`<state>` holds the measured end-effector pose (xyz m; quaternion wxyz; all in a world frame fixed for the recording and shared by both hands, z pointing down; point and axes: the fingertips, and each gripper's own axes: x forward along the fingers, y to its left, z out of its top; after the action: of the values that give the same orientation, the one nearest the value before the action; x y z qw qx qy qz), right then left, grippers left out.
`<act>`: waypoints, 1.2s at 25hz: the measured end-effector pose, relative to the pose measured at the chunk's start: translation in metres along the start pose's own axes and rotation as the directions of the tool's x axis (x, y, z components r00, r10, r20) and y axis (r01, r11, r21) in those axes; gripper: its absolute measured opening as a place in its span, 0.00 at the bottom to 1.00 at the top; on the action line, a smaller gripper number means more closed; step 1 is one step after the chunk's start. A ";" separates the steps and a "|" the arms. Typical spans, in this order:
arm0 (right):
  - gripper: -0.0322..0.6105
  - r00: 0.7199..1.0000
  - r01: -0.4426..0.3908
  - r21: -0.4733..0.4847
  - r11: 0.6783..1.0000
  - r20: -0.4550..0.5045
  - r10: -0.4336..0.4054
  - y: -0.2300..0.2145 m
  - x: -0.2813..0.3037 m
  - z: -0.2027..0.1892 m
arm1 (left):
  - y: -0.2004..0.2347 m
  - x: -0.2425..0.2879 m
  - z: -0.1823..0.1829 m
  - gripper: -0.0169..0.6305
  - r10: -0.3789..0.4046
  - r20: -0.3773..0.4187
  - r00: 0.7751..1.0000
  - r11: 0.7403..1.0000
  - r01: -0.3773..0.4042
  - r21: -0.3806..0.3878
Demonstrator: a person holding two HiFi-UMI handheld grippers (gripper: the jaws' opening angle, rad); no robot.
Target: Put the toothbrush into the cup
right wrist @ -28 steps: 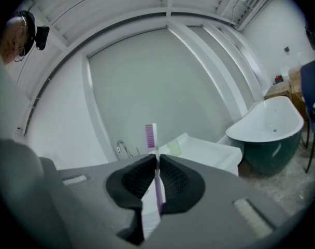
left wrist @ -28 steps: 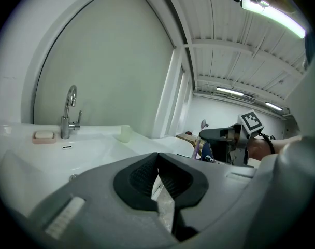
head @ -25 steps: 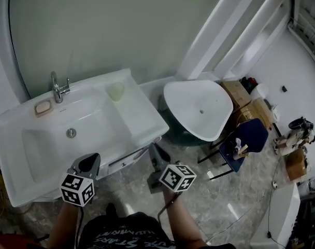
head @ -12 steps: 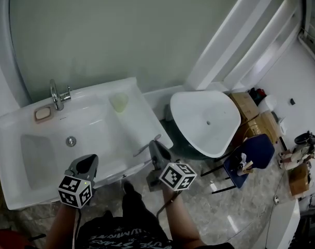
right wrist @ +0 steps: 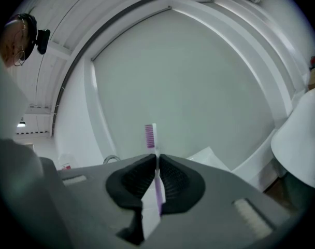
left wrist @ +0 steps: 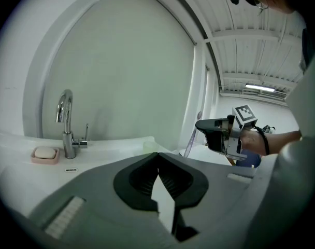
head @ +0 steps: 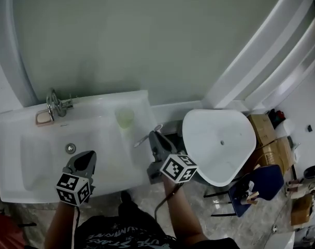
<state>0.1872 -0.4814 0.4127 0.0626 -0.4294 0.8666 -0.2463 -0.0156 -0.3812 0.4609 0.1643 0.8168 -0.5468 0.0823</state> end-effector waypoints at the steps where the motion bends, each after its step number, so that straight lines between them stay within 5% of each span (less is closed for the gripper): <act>1: 0.10 1.000 -0.019 -0.005 1.000 -0.005 0.019 -0.004 0.010 0.006 | 0.002 0.005 0.002 0.04 0.017 0.002 1.000 1.000 -0.017 -0.003; 12: 0.10 0.990 -0.138 -0.089 0.986 -0.032 0.135 -0.032 0.124 0.039 | 0.037 0.039 0.020 0.04 0.186 0.008 0.982 0.982 -0.186 -0.037; 30: 0.10 0.943 -0.216 -0.022 0.976 -0.265 0.203 -0.075 0.203 -0.057 | 0.060 0.076 -0.008 0.04 0.310 -0.066 0.949 0.942 -0.315 -0.113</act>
<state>0.0959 -0.6555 0.5190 -0.0369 -0.3000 0.9140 -0.2705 -0.0407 -0.4654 0.5030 0.2117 0.7060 -0.6693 0.0933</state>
